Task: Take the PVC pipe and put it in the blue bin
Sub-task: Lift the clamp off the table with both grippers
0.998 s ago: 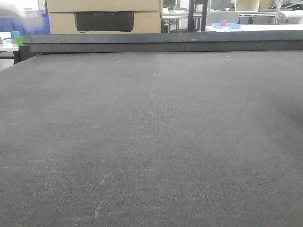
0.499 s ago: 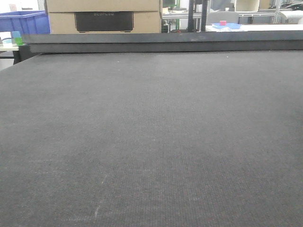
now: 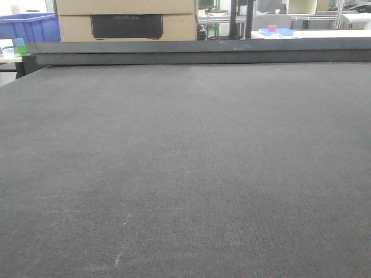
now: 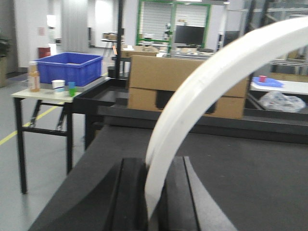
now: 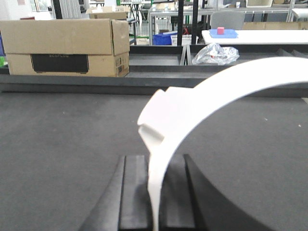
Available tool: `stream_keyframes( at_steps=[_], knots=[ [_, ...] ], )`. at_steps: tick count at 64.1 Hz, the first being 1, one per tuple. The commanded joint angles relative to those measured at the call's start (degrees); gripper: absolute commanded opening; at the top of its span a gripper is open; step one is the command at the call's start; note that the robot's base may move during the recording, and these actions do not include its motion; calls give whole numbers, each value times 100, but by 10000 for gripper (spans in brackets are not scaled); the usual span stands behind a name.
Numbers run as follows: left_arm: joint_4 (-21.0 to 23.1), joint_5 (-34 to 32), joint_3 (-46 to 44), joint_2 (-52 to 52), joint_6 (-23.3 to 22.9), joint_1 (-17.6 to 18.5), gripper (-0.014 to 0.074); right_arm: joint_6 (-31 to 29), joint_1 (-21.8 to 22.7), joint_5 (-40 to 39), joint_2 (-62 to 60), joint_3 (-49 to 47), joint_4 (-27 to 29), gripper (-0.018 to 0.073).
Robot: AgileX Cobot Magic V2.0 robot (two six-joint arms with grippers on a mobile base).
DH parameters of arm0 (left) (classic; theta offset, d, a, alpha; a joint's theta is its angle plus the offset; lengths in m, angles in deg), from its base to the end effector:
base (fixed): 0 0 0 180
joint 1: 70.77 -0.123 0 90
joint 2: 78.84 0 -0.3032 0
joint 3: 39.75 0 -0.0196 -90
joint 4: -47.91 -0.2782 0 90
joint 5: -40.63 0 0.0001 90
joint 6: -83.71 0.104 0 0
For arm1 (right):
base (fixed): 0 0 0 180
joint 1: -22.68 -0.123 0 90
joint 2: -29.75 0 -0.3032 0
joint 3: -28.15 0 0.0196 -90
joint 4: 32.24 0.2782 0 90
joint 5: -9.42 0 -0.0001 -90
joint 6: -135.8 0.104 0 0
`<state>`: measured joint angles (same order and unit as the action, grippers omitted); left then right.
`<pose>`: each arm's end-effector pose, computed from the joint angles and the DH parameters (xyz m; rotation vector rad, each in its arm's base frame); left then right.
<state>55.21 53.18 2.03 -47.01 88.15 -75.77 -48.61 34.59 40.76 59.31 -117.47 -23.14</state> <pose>0.1073 0.0065 0.3873 -0.0785 1.5000 0.0117 0.0808 -0.0083 0.4033 0.1583 1.6497 -0.0449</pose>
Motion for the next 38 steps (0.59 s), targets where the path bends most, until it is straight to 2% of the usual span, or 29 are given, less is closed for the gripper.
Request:
stream_keyframes(
  at_steps=[1, 7, 12, 38],
  knots=[
    [-44, -190, -16, -11, -4, 389, -111, -13, 6, -177, -27, 1, 2, -162],
    [-269, -199, -16, -2, -4, 678, -111, -13, 6, -177, -27, 1, 2, -162],
    [-287, -186, -16, -2, -4, 764, -111, -13, 6, -177, -27, 1, 2, -162],
    [-287, -159, -16, -2, -4, 764, -111, -13, 6, -177, -27, 1, 2, -162]
  ],
)
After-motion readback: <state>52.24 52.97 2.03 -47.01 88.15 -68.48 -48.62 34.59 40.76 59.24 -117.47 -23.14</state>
